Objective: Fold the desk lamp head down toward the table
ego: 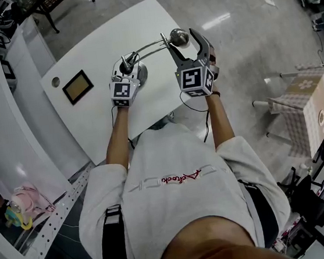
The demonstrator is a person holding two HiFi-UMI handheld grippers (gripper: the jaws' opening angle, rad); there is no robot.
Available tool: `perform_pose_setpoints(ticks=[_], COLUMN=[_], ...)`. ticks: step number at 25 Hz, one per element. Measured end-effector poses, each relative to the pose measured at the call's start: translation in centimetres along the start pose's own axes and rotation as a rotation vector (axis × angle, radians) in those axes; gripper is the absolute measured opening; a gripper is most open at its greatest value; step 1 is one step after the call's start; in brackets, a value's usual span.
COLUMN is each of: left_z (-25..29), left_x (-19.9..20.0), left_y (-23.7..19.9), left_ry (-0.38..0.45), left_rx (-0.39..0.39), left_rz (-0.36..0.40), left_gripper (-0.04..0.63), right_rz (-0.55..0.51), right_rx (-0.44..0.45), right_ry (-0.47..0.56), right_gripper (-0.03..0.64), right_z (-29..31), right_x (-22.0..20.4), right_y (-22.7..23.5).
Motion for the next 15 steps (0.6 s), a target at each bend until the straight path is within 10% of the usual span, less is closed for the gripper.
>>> perform_pose_setpoints(ticks=[15], left_z=[-0.05], left_x=[0.41], left_y=[-0.01], left_ry=[0.005], left_rx=[-0.002], left_rz=[0.000], left_gripper=[0.060], right_rz=[-0.027], right_rx=[0.042], right_ry=[-0.002], right_gripper=[0.308], right_z=[0.50], right_x=[0.17], right_y=[-0.40])
Point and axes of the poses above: the fingertips, and each gripper's own axes: z forward along the fingers, y to its right, x out of its top, the point moved 5 cm from there along -z, backward along the fingers, and after that the axes turned 9 degrees about z, right-handed, at the moved point
